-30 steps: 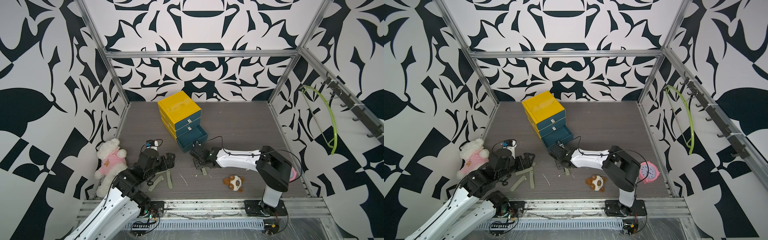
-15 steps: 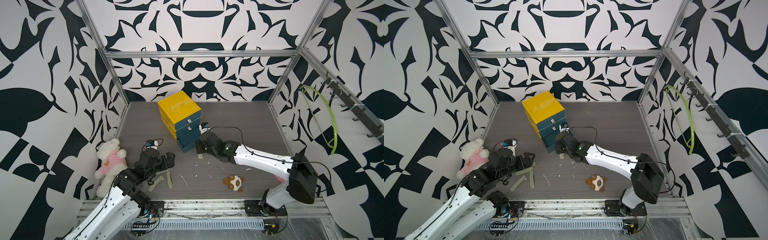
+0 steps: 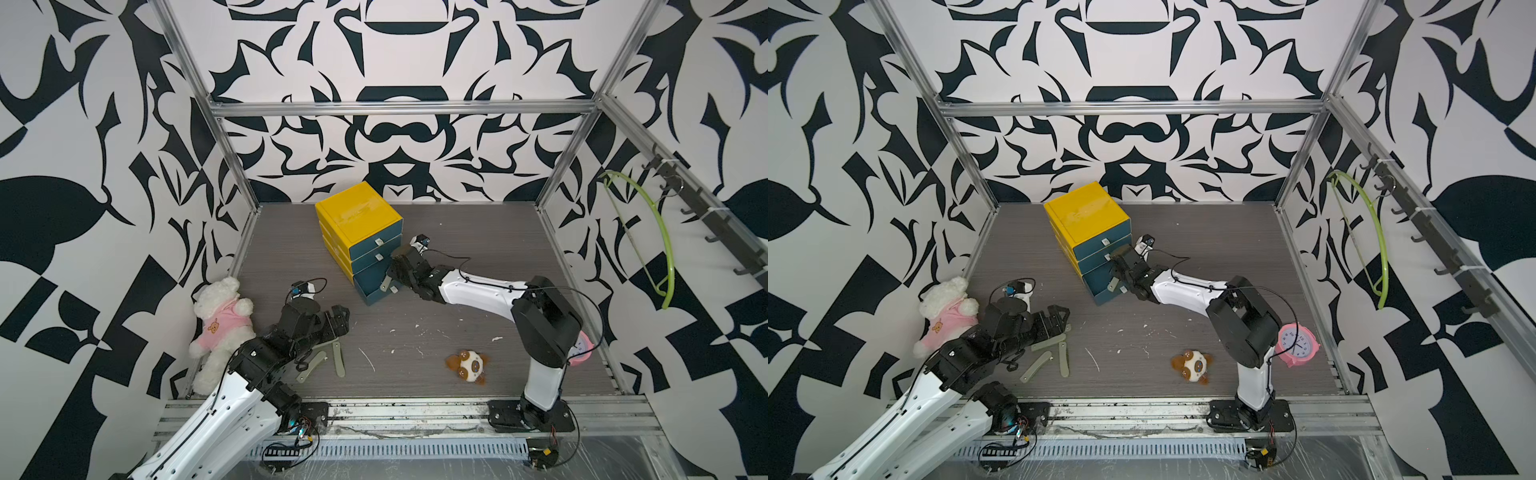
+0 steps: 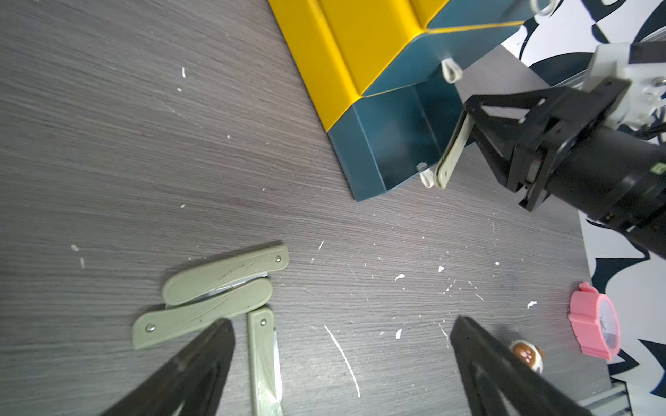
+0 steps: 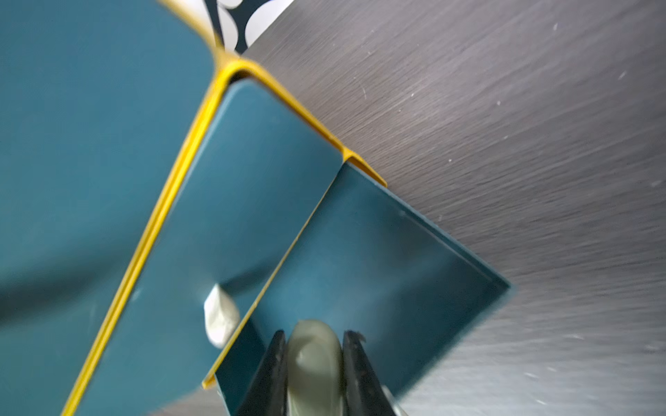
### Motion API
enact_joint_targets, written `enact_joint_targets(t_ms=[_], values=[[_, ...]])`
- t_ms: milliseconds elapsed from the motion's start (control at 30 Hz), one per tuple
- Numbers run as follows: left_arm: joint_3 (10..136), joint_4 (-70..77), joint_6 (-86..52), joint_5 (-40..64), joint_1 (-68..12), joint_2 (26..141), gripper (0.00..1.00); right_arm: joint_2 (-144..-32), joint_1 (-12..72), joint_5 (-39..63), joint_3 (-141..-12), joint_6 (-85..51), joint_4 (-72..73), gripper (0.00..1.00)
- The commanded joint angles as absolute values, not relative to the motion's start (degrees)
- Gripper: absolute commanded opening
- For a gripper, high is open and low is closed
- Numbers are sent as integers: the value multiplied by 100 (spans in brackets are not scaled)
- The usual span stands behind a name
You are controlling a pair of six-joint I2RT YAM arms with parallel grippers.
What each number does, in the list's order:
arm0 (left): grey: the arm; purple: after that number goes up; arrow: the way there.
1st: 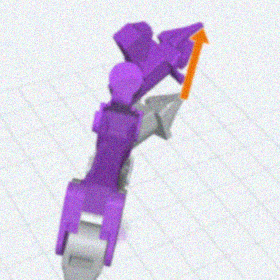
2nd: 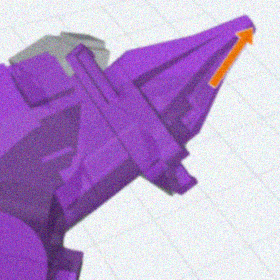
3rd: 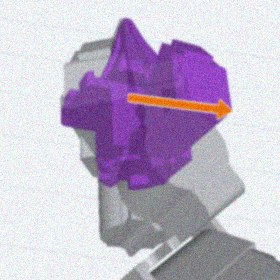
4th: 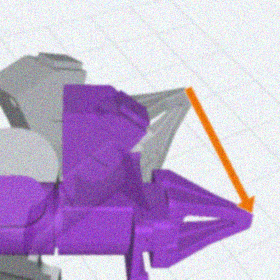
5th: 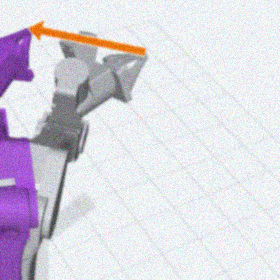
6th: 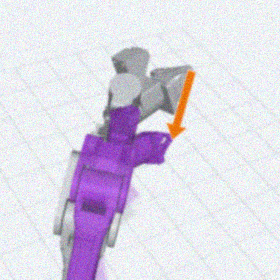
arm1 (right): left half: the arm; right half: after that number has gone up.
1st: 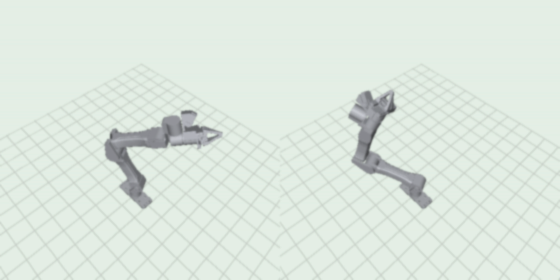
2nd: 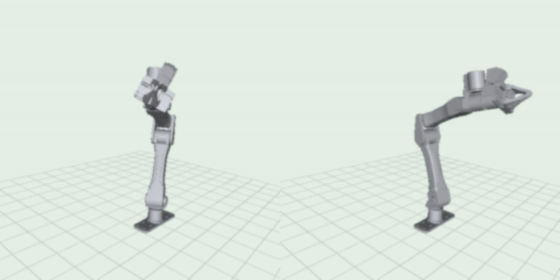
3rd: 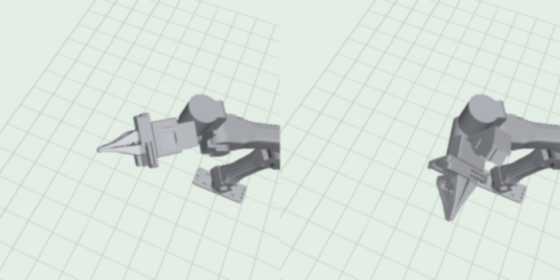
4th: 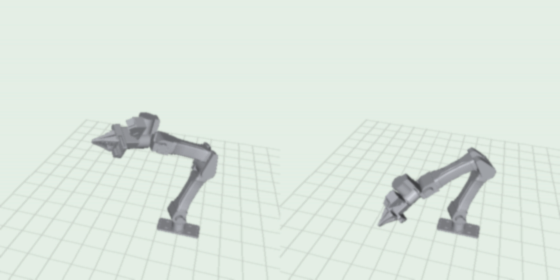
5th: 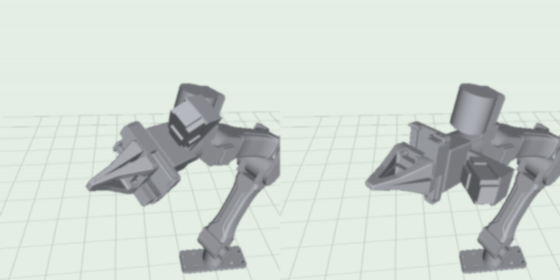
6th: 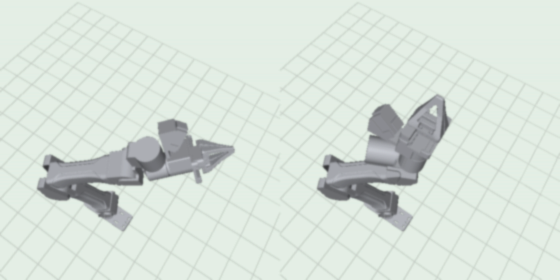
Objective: Place the fruit knives into the drawer by color
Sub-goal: Place the fruit knife in the drawer.
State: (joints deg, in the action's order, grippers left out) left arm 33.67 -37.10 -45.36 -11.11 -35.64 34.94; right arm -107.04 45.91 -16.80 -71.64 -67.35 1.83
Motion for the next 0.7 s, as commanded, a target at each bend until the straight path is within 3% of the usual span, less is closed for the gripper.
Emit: enact_joint_targets(t_ms=[0,100,200,500,667], values=[[3209,-3710,-4596,-1068,-3571,3439,99,-10654,4554,-1829,-7314,-7312,689,14],[3177,-3727,-4605,-1046,-3569,3406,99,-10770,4556,-1775,-7366,-7421,588,29],[3177,-3744,-4605,-1037,-3571,3384,99,-10775,4556,-1765,-7381,-7399,584,38],[3331,-3775,-4417,-836,-3573,3472,99,-10015,4633,-1560,-7079,-6557,388,40],[3434,-3794,-4377,-682,-3582,3607,99,-9365,4757,-677,-6674,-5613,207,41]])
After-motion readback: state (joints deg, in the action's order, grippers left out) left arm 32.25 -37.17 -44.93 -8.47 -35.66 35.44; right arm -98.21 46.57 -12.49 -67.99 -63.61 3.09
